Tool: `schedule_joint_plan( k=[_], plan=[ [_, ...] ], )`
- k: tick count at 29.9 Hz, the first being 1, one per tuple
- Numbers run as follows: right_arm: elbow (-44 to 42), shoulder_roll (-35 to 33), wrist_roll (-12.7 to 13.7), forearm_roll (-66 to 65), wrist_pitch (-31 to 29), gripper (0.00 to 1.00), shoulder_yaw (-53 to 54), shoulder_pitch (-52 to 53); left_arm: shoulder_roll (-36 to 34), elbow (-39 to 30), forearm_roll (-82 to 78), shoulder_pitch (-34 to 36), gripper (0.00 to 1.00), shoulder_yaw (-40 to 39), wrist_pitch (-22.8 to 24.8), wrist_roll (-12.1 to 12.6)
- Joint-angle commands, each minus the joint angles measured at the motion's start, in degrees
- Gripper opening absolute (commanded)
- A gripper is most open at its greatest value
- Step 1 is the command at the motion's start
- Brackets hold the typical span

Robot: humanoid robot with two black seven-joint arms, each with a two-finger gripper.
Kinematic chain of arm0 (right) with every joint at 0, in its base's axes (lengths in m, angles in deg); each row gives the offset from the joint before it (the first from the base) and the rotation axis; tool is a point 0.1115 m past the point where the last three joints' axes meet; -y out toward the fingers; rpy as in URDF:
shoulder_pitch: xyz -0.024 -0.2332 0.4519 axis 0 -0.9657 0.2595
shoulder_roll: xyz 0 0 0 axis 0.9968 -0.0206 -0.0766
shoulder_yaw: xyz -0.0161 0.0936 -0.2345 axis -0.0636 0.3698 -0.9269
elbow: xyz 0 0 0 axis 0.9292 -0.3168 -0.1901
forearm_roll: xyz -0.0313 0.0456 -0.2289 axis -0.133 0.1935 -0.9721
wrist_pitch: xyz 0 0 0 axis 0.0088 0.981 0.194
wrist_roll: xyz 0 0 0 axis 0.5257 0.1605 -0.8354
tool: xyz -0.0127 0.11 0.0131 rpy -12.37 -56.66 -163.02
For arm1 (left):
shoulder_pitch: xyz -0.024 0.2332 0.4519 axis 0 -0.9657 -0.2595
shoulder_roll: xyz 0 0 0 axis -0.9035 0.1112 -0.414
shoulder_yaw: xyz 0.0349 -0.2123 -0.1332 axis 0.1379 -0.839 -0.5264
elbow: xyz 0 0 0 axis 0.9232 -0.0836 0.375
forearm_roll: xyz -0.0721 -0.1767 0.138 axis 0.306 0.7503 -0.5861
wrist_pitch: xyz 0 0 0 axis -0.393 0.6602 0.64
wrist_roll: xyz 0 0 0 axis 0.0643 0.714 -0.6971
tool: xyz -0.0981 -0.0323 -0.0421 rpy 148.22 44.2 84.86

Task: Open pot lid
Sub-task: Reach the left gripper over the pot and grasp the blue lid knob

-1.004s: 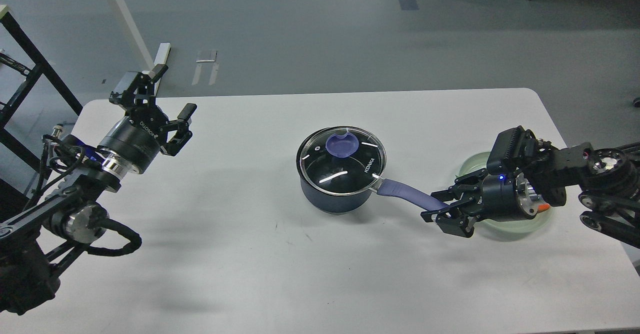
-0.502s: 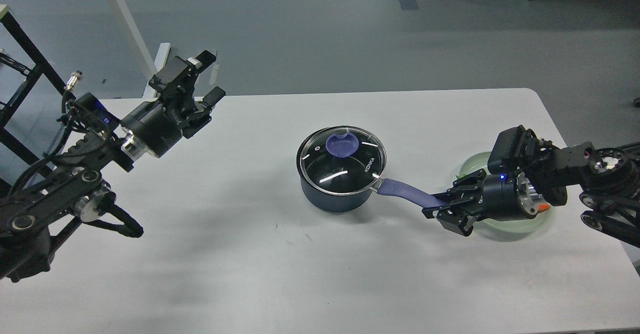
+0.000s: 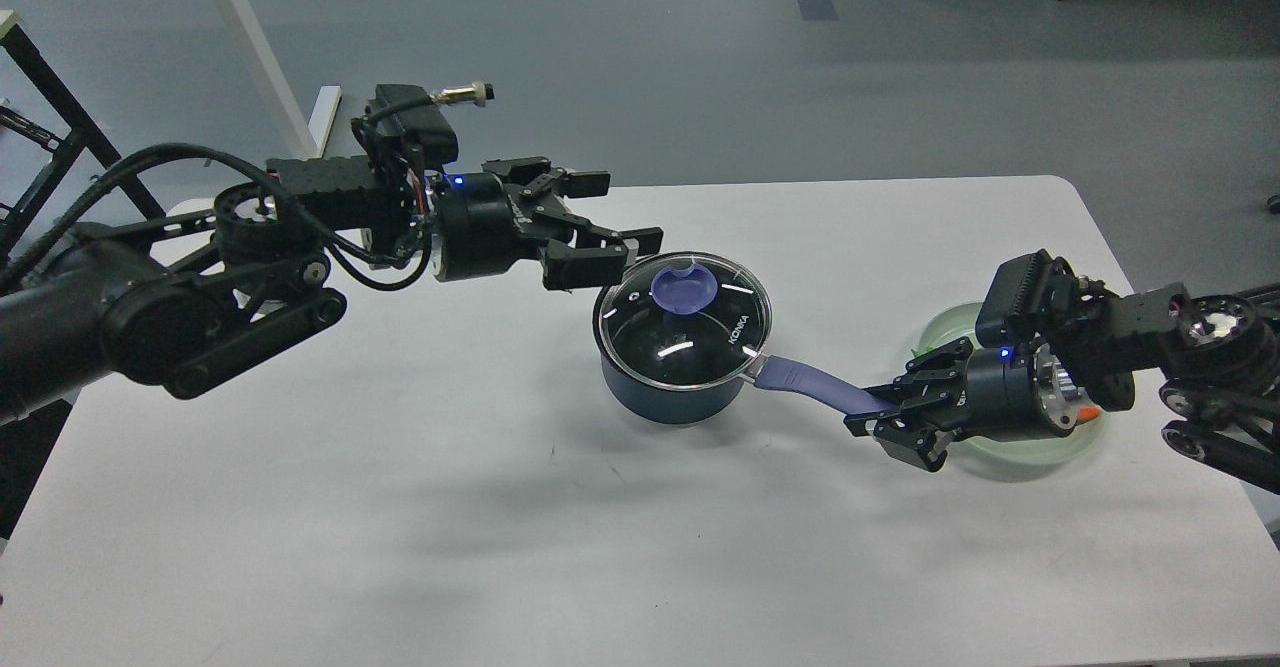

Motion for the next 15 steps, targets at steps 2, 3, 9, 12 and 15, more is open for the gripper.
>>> schedule_joint_plan(
  k=[2,3,9,12,15],
  plan=[
    [0.1,-0.6,0.0,0.0,0.0,0.30,0.0,0.0,5.3,3.6,-5.2,1.0,0.99,2.7,-1.3,0.0],
    [0.1,-0.6,0.0,0.0,0.0,0.30,0.0,0.0,6.1,4.6,-5.9,1.0,0.99,2.7,-1.3,0.0],
    [0.1,-1.0,0.0,0.0,0.1,0.30,0.1,-0.1,13.0,13.6,-6.5,1.0,0.99,4.2,-2.6,0.0],
    [0.1,-1.0,0.0,0.0,0.1,0.30,0.1,-0.1,15.8,17.5,-7.4,2.0,0.99,4.8,-4.1,0.0],
    [0.2,-1.0,0.0,0.1,0.1,0.30,0.1,-0.1,17.3,20.5,-7.4,2.3,0.99,5.6,-4.2,0.0]
  ],
)
